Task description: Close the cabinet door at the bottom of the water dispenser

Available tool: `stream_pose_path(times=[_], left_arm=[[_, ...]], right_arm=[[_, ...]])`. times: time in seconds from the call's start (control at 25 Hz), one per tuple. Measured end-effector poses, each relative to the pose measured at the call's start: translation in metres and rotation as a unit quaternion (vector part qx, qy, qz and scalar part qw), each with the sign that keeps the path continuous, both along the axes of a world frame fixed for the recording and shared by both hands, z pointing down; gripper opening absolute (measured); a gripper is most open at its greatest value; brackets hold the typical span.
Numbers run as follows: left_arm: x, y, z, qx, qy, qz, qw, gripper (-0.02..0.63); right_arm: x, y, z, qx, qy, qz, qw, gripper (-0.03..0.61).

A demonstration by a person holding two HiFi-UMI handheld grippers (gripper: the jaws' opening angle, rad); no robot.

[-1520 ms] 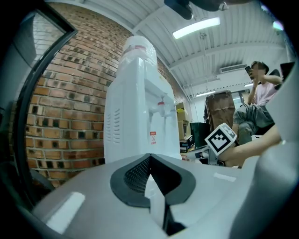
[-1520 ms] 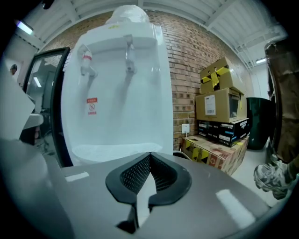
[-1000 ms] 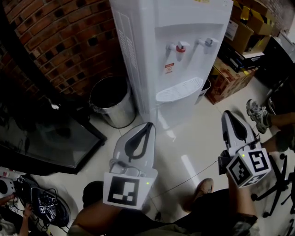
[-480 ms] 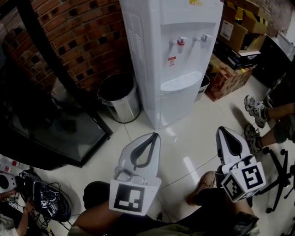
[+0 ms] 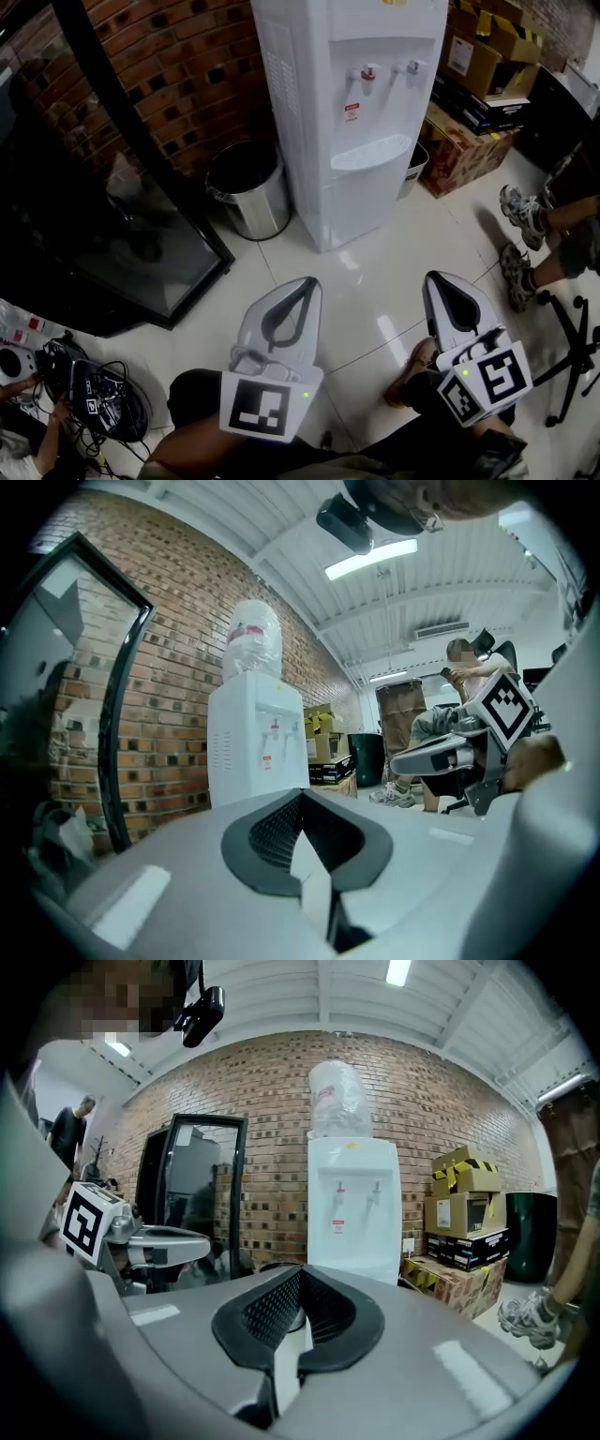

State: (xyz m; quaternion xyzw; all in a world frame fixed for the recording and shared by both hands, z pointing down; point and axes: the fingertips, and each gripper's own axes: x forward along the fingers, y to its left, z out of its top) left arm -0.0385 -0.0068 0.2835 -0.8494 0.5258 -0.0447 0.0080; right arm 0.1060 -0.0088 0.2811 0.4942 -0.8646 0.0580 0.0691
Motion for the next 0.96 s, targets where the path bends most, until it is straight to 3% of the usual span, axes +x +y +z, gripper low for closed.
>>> stream_pose_path(times=[0.96], left_arm=[[-0.0065, 0.0085, -0.0016, 0.012, 0.001, -0.012, 0.9999, 0.000]], right_arm=[[-0.0008, 0.0075, 0.0012, 0.004, 0.009, 0.006, 1.000, -0.002]])
